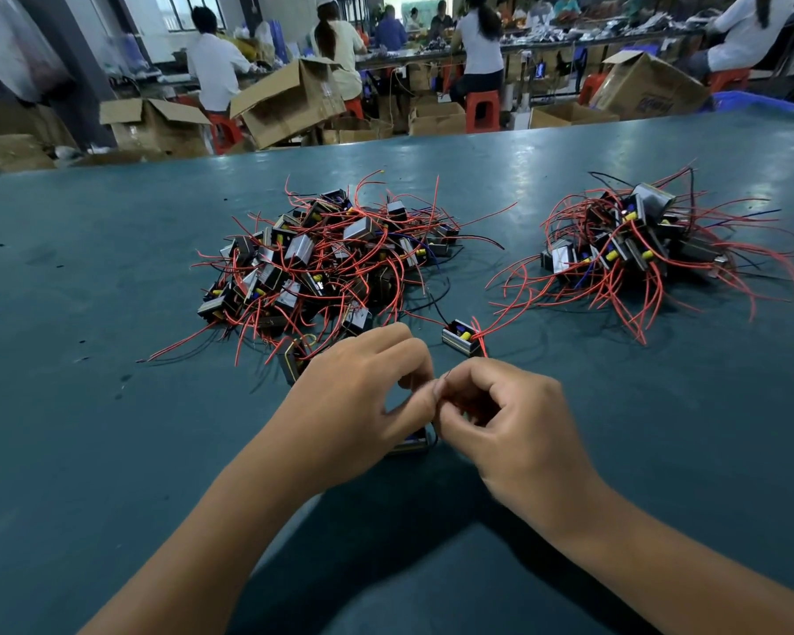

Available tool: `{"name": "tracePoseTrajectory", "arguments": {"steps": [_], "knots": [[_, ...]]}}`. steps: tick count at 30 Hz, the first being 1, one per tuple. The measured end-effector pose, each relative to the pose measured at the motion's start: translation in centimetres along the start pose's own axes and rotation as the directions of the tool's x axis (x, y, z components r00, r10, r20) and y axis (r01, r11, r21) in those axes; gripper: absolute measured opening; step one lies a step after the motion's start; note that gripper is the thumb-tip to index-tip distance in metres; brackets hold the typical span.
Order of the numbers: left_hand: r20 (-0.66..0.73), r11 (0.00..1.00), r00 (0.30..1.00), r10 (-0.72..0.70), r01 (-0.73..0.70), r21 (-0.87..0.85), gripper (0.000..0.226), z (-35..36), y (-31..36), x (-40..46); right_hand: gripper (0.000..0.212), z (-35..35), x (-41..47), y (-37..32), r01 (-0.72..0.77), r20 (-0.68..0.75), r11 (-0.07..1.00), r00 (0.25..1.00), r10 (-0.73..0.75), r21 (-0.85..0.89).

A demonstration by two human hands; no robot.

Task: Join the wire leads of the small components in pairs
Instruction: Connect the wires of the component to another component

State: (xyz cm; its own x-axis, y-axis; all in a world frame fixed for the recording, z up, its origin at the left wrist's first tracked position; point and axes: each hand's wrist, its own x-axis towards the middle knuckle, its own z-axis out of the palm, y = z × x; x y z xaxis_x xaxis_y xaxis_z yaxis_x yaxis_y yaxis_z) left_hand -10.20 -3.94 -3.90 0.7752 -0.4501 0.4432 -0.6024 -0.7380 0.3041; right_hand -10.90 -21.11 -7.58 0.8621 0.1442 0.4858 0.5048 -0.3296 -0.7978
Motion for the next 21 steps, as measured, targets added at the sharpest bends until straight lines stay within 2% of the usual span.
{"name": "tracePoseTrajectory", "arguments": {"steps": [6,12,14,17,19,21], "knots": [[0.016,1.000,1.000,0.022,-0.022,0.016,0.022,-0.4,-0.1,-0.4,0.009,0.2,-0.1,0.0,0.008,0.011,1.000,1.000,-0.008,0.017],[0.010,0.999,0.999,-0.034,0.034,-0.031,0.024,-0.3,0.3,-0.3,0.011,0.2,-0.1,0.1,0.062,0.006,0.998,0.998,-0.062,-0.027],[0.020,0.982,0.991,-0.135,0.136,-0.133,0.026,0.1,0.3,-0.3,0.009,0.1,-0.1,0.0,0.123,0.004,0.988,0.992,-0.123,-0.091],[0.104,0.830,0.934,-0.343,0.353,-0.433,0.032,0.6,0.0,-0.4,0.008,0.1,-0.1,0.0,0.164,0.003,0.978,0.986,-0.165,-0.127],[0.113,0.795,0.936,-0.334,0.344,-0.500,0.029,0.3,-0.5,-0.7,0.010,-0.1,-0.1,0.1,0.156,-0.001,0.982,0.988,-0.157,-0.108],[0.078,0.843,0.964,-0.253,0.260,-0.472,0.023,-0.4,-1.2,-0.9,0.010,-0.3,0.1,0.3,0.137,0.013,0.986,0.991,-0.136,-0.091]]}}
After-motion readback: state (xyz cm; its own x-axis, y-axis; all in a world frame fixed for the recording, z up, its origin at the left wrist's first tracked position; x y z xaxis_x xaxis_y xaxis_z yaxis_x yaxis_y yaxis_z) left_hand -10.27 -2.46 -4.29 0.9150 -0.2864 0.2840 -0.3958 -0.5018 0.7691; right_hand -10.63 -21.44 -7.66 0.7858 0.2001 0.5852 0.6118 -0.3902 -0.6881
